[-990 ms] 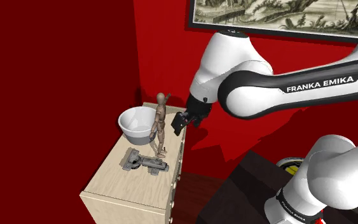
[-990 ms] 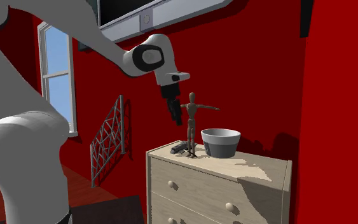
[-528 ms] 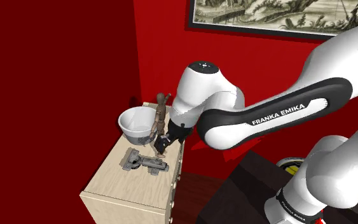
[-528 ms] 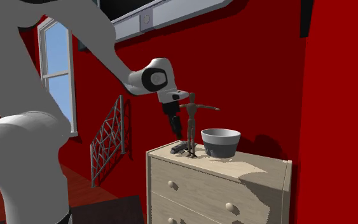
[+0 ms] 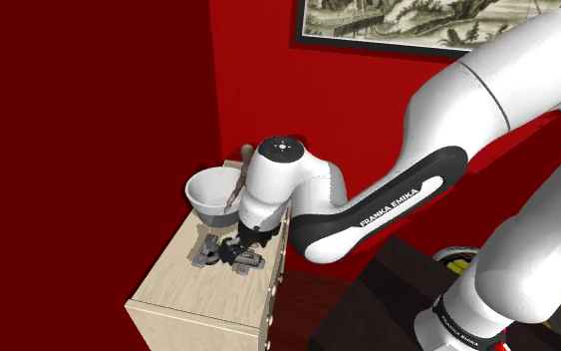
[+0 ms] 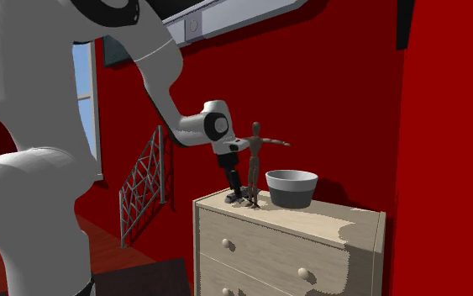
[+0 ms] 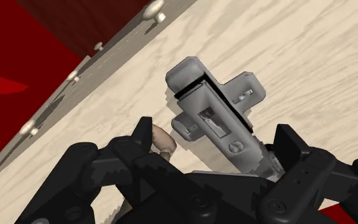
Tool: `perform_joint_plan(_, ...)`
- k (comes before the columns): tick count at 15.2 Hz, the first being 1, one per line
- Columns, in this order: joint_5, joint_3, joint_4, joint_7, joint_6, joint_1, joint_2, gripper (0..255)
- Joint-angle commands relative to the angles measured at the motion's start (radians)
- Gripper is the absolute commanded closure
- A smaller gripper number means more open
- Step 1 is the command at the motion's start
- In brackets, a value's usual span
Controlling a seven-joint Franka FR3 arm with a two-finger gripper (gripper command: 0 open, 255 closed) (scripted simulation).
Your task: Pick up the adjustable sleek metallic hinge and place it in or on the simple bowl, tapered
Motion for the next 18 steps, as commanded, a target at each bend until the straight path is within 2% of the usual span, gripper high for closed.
perform_joint_plan(1, -0.058, 0.002, 0.006, 0.044, 0.023, -0.005, 0.041, 0)
perform_joint_plan(5, -0.153, -0.012, 0.014, 0.111, 0.056, -0.004, 0.103, 0)
perform_joint_plan(12, -0.152, -0.013, 0.014, 0.111, 0.056, -0.003, 0.103, 0)
perform_joint_plan(13, -0.152, -0.012, 0.014, 0.111, 0.056, -0.003, 0.103, 255)
perform_joint_plan(18, -0.154, -0.013, 0.014, 0.112, 0.056, -0.003, 0.104, 255)
